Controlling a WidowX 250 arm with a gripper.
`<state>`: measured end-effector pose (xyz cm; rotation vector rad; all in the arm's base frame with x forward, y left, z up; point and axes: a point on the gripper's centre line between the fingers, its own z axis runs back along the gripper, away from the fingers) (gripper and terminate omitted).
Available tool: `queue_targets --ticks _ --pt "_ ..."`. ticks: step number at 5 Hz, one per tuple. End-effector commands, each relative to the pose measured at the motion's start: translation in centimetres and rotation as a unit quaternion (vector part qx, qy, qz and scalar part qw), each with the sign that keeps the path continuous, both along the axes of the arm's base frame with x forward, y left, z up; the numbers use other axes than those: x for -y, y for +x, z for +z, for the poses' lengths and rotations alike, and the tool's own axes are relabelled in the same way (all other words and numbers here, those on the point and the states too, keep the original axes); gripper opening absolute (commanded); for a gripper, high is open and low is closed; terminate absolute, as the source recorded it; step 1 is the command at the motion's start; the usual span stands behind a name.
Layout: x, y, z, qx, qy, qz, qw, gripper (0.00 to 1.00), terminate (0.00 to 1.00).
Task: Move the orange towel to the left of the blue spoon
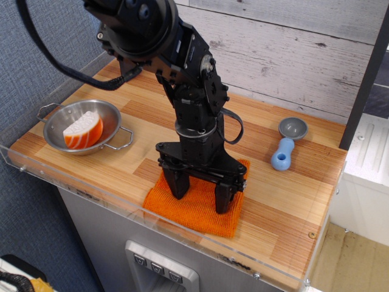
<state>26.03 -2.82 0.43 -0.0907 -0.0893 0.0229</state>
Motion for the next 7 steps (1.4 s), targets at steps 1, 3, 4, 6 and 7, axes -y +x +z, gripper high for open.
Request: queue_targets --ticks 1,3,4,6,7 --pt "-0.9 0.6 -4.3 -0.02 -0.001 -0.029 0.9994 1.0 0.0" --pt "-1.2 1.7 -4.2 -0.052 0.007 -0.09 0.9945 1.0 0.0" --pt "-0.7 2.6 -4.5 -0.085 0.091 -0.102 0.987 1.0 0.0" --pt "0.0 2.6 -6.6 -0.088 0.079 -0.054 0.9915 1.0 0.0" --pt "-1.6 3.1 -7.0 -0.085 0.067 -0.026 0.9938 1.0 0.0"
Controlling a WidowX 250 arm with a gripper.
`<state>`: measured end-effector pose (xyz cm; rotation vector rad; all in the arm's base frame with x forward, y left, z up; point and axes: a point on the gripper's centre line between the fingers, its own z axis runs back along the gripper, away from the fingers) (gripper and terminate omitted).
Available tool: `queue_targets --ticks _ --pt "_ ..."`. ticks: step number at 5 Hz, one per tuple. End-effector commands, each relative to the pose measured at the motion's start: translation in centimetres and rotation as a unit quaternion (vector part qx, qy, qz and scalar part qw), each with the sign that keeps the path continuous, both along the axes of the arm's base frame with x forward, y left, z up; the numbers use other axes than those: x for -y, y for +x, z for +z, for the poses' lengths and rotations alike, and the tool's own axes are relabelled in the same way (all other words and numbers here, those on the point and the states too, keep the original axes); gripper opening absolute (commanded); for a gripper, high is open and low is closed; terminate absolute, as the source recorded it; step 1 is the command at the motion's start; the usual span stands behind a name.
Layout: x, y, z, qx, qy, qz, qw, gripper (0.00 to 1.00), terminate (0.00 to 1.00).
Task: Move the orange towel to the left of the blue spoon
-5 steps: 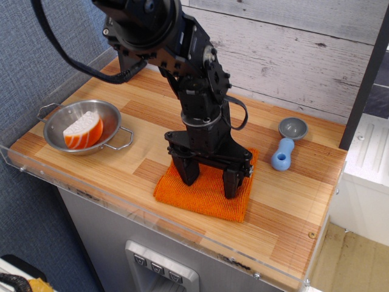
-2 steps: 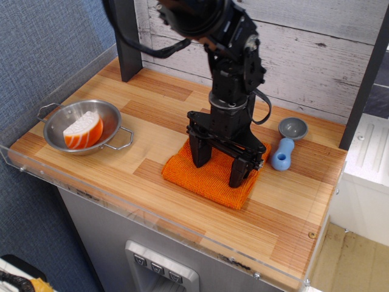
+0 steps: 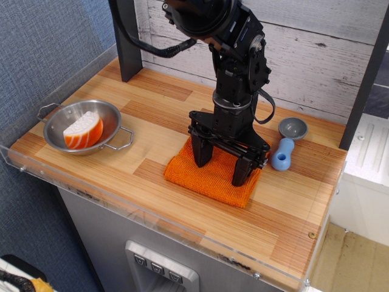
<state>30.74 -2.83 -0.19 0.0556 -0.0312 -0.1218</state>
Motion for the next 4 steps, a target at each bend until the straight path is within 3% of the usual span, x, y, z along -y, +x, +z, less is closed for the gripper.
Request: queue_targets --ticks 1,4 --pt "-2.7 -0.6 -6.4 -0.049 -0.008 0.051 0.9975 1.0 0.0" --pt "-3.1 2.2 -6.6 -0.051 0.0 0.013 0.9986 1.0 0.0"
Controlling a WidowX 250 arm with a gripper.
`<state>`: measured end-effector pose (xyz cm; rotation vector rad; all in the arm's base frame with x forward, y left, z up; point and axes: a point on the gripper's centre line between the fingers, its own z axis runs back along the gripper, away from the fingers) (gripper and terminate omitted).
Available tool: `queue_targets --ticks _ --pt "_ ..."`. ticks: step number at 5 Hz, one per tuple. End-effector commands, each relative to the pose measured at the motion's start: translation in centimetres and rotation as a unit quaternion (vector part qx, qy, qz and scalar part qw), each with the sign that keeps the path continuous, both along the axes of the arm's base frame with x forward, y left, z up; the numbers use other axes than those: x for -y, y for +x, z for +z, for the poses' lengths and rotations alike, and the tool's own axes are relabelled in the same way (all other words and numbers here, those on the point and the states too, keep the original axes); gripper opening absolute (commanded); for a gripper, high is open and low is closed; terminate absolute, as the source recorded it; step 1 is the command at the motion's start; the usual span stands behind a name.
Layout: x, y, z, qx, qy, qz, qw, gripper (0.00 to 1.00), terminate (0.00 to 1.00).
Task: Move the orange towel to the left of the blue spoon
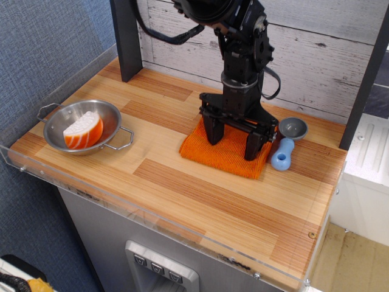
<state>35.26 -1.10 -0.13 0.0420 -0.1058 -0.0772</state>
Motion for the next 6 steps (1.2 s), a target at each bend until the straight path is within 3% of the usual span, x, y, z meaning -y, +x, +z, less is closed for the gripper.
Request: queue_targets --ticks 1,3,6 --pt "-1.2 -2.1 -6.9 -0.093 0.005 -0.014 0.9956 1.0 0.0" --pt "-0.7 -2.9 -5.1 -0.09 -0.012 0.01 0.9958 1.0 0.0" --pt "0.1 -4.2 -1.5 -0.038 -0.021 0.031 0.9986 1.0 0.0"
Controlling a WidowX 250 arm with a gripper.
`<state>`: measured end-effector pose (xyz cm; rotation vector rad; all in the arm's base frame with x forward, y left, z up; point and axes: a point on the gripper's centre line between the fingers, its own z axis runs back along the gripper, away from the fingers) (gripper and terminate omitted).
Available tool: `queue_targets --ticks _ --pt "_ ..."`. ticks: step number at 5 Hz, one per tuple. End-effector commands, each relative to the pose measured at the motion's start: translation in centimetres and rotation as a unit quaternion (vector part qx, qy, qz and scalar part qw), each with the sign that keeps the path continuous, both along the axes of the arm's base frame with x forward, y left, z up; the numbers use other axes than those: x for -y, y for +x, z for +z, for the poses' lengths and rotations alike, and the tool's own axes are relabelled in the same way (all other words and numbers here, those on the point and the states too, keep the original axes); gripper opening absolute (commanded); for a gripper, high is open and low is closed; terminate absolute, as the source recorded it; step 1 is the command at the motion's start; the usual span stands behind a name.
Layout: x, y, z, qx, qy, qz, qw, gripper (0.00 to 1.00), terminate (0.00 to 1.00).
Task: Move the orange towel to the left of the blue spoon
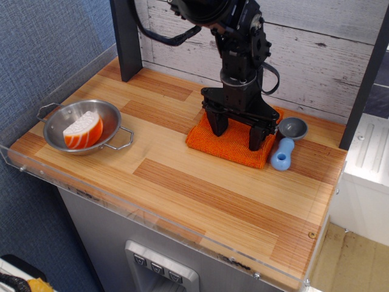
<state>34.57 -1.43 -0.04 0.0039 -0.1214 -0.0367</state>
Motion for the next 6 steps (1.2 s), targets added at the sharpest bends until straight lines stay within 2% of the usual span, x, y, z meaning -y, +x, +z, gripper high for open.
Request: queue_targets --ticks 1,2,3,4,6 --pt "-0.2 -3.4 0.0 -0.044 -0.011 0.021 0.9987 1.0 0.0" --pt "-0.5 -2.9 1.8 -0.049 -0.037 0.04 0.9973 1.0 0.0" --pt "-1.2 -2.1 3.2 -0.032 -0.05 0.057 0.9967 1.0 0.0" --pt "-1.8 -1.5 4.1 -0.018 -0.055 0.063 0.9964 1.0 0.0" --pt "-0.6 -2.0 7.1 0.018 -0.045 0.043 0.9979 1.0 0.0"
